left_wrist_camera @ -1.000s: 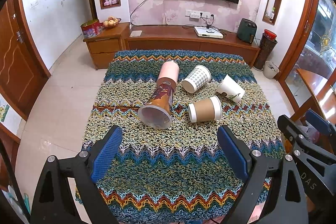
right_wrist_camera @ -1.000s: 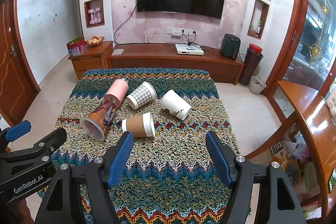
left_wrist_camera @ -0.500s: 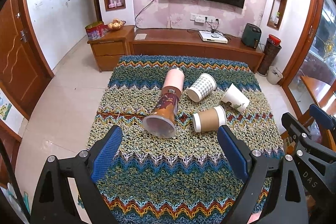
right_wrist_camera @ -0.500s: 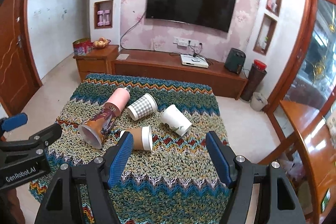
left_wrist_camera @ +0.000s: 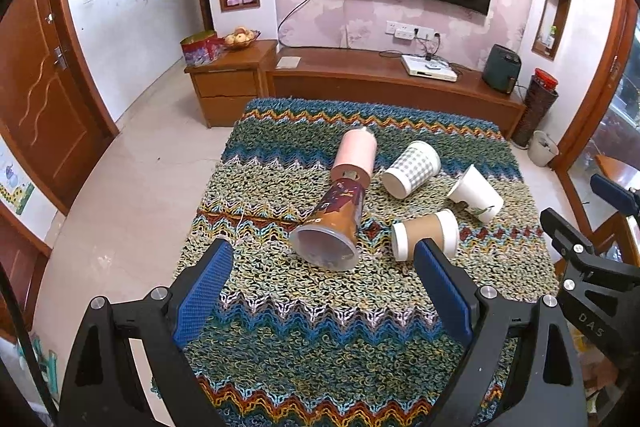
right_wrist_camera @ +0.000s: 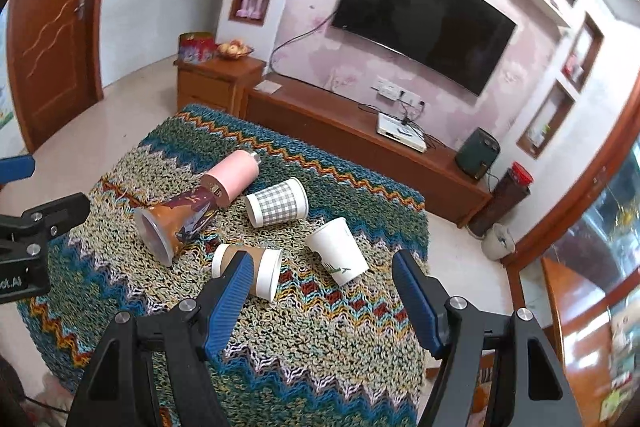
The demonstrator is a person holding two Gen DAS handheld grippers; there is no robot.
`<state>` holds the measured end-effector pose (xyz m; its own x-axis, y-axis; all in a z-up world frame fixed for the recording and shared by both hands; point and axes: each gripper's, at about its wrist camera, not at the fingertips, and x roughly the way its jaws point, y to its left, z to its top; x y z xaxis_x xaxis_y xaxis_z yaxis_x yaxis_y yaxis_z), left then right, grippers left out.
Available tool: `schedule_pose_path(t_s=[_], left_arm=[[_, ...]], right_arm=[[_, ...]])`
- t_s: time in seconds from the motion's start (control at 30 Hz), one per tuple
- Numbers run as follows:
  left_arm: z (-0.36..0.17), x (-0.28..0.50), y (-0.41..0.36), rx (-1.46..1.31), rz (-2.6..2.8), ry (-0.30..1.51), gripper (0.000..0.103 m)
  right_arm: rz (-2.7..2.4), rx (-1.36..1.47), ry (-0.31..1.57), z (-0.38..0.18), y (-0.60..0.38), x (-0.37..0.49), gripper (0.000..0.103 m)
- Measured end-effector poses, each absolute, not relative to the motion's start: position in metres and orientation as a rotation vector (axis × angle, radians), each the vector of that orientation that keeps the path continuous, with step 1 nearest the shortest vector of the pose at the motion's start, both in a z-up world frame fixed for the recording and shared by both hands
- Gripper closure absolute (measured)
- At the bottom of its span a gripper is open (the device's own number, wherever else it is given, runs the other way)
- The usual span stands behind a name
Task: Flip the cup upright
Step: 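Move the right tool toward the brown kraft cup lying on its side, then close the right tool around the kraft cup's body and lift it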
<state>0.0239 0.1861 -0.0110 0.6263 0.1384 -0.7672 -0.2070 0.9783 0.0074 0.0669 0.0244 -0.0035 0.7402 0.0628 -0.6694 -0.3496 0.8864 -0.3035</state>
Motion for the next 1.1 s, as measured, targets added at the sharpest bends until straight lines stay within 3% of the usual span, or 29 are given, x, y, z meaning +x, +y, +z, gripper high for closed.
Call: schedule_pose_path(t_s=[0.67,1.1], left_arm=[[-0.091,0.081,0.202,-0.082,0.183,0.963,0.010],[-0.130,0.089,0.214,-0.067,0.210,1.053,0.010]], right_arm=[[0.492,-0.666,0.774,-0.080,0.071,0.117,0.031],[0.661,-0.991,0.794,-0.156,0.104,0.137,0.031]])
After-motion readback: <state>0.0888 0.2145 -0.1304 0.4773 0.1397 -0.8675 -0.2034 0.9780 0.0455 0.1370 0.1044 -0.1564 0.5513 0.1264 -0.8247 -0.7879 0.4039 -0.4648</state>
